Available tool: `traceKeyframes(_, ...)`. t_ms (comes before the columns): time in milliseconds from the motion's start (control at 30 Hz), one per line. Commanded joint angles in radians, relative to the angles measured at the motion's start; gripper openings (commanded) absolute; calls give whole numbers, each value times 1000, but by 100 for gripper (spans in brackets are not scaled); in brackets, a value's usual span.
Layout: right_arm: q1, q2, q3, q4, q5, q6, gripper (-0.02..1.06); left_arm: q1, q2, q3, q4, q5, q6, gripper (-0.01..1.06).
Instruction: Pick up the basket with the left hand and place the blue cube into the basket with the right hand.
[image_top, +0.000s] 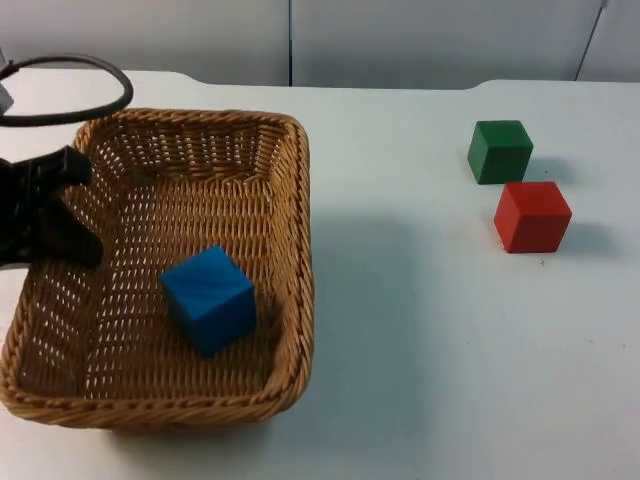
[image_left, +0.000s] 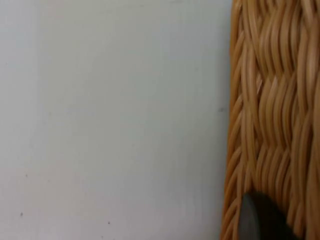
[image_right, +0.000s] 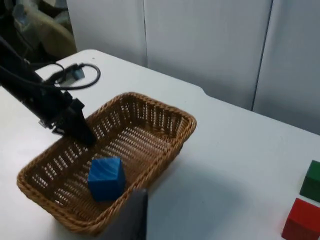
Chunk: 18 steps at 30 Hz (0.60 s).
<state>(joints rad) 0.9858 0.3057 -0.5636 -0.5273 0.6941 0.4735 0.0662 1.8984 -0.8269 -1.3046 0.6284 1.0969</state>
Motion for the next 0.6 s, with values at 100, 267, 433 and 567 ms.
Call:
traceKeyframes(100,3,-51,4,9,30,-10,104,0,50,-54,-45,36,24,0)
traceKeyframes(267,3,-49,4,11,65,-6,104,0,67,-80,-76,32,26,0)
traceKeyframes(433,3,-49,4,9,64,-6,104,0,73,-80,-83,9,53,0)
traceKeyframes(567,3,-49,4,5,64,-6,104,0,97,-82,-87,8,60,0)
